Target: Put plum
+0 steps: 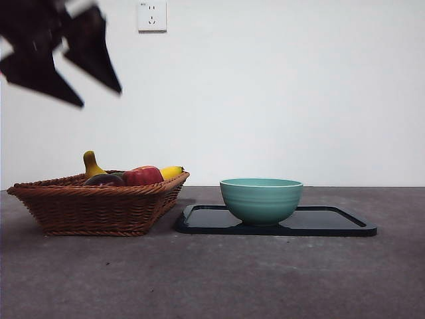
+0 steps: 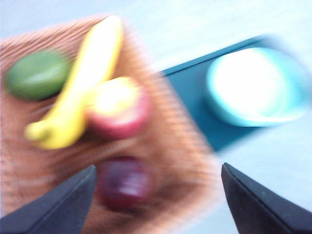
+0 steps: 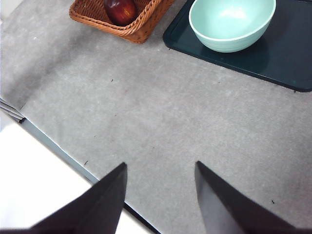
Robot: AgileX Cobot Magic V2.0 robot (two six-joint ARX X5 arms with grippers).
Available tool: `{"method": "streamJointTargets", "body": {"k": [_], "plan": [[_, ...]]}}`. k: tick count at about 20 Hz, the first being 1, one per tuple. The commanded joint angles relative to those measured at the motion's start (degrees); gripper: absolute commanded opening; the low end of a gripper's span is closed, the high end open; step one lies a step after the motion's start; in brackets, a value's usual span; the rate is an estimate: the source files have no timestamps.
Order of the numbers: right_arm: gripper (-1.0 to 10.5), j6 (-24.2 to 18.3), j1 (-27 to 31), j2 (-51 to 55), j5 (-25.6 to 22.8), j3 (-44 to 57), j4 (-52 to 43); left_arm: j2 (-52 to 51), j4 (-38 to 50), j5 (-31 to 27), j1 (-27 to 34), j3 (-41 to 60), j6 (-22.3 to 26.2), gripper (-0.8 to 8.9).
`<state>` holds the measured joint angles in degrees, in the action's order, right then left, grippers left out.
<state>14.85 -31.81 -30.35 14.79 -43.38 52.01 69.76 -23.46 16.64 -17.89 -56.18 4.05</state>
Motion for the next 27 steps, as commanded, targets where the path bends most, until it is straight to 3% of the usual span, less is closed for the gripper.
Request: {"method": "streamJointTargets", "body": {"k": [1,6,10,14,20,23,27], "plan": [[2.2,0.2,-0.3,-0.1,0.0,-0.3,-0.5,-6.5,-5.3,6.6,-0.9,-1.3,-2.2,4.05],[2.2,0.2,-0.3,-0.1,-0.1,-0.3,-0.6,-18.0,-22.7,13.4,-2.5,-1.3,-2.0,4.04],[2.2,0.2,-0.3,-0.1,-0.1,-0.3,-0.6,-22.8,-32.0,13.9,-2.8,-1.3,-0.5,4.03],[2.2,0.3,-0.3,-0.2,-0.2,-0.3,-0.6,-23.8,-32.1,13.9,-2.8,-1.3,-0.2,4.03],[2.8,6.2,-0.2,-2.6,-1.1,-1.3,-7.0,-23.7,-32.2,13.9,-2.8,-1.3,-0.2,4.03],[2.9,5.7,0.6,-9.9,-4.4,-6.4,-7.0,-23.7,-32.2,13.9,-2.8,-1.3,-0.2,4.03],[2.9,1.8,4.6,-23.5,-4.3,-17.4,-7.0,-23.7,-32.2,13.9,-2.8,-1.3,-0.2,4.03]]}}
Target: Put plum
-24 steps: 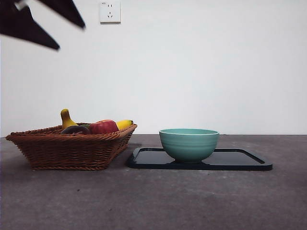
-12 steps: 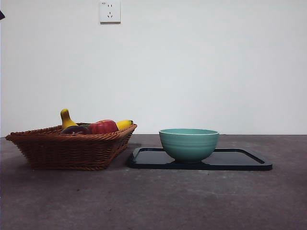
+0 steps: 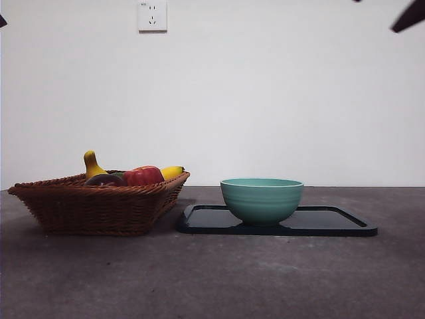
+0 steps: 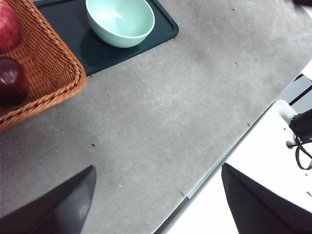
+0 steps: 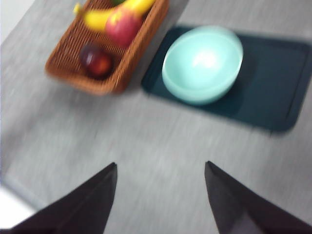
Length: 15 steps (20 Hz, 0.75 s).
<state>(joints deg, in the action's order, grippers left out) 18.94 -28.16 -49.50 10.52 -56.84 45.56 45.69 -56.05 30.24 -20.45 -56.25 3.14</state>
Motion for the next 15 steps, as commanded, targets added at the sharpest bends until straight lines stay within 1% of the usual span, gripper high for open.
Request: {"method": "streamJointTargets", "body": {"k": [1,5,9,12,15], "plan": [[2.9,-3.7,2.2,-8.5,-0.1,-7.3,-0.5,0.3,0.4,0.3,-0.2,-1.3,0.7,4.03],[2.9,-7.7,6.7,-22.9,0.3,-17.5,-0.3,0.3,0.3,0.3,-0.3,-1.3,0.7,4.03],[2.9,-9.5,9.5,-35.7,1.7,-23.7,-0.5,0.3,0.3,0.3,-0.2,-1.3,0.7,4.03],[2.9,-10.4,10.1,-42.6,1.7,-24.8,-2.5,0.3,0.3,0.3,-0.3,-1.3,0.7,4.03],[2.9,-10.4,10.1,-48.8,3.7,-24.8,-5.7,0.3,0.3,0.3,-0.2,-1.3,0.7,4.03]]}}
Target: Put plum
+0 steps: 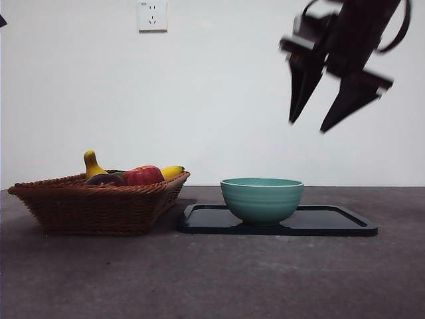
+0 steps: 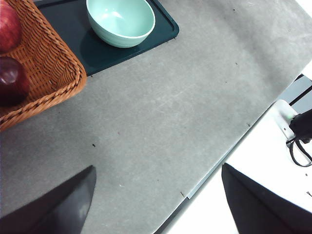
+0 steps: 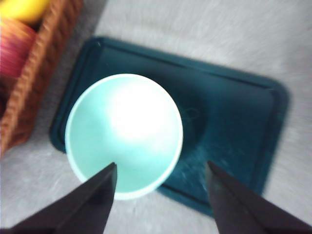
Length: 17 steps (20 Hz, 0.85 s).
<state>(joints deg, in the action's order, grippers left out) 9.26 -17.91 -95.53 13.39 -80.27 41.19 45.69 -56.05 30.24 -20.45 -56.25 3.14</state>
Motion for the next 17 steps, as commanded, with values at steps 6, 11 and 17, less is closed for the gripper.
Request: {"method": "streamJointTargets", "body": {"k": [6,11,17], "plan": [[2.8,-0.5,-0.2,-11.1,0.7,-1.4,-5.7,0.3,0.3,0.3,-0.3,-1.3,0.7,4.03],[2.3,-0.5,-0.2,-14.4,0.5,-1.4,-7.0,0.3,0.3,0.3,-0.2,-1.3,0.7,4.03],[0.7,-0.5,-0.2,-15.5,0.0,-1.4,-7.9,0.3,0.2,0.3,-0.3,-1.3,0.4,4.03]]}}
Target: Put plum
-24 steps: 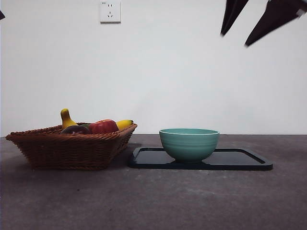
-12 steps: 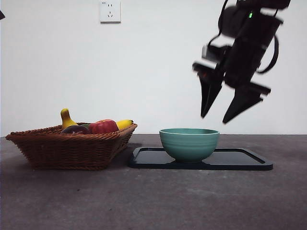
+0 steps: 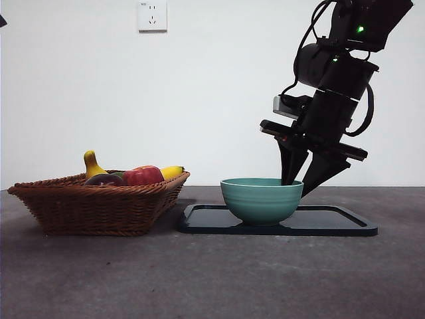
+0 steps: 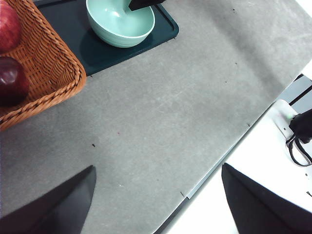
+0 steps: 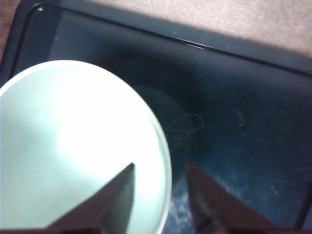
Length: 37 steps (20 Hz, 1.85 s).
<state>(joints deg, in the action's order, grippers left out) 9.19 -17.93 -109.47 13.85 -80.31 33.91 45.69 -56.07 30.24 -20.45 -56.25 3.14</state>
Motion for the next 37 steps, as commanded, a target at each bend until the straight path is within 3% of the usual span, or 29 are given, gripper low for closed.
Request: {"method": "streamJointTargets", "body": {"k": [1,6,11,26,30,37], "plan": [[0.4,-0.4,-0.2,-1.5,-0.4,-1.4,-1.0,0.3,0.2,0.3,-0.2,-1.3,0.4,4.03],[0.1,0.5,0.1,-0.5,-0.5,-2.0,-2.3,0.3,0.1,0.3,-0.3,-1.3,0.4,4.03],[0.1,0.5,0.1,8.3,-0.6,-2.2,-0.9,0.3,0.0,0.3,-0.2,-1.3,0.5,4.03],[0.1,-3.5,-3.1,42.6,-0.8,-0.2,22.5,0.3,-0.1,0.3,-0.3,-1.3,0.5,4.03],[0.1,-2.8,-6.3,46.1,-0.8,9.6,19.1,0.3,-0.1,0.3,-0.3,-1.3,0.5,4.03],[0.1,4.2,-12.4,45.3,-1.0,29.1,2.5,0.3,0.0,0.3,-0.3,-1.3,0.5,4.03]]}}
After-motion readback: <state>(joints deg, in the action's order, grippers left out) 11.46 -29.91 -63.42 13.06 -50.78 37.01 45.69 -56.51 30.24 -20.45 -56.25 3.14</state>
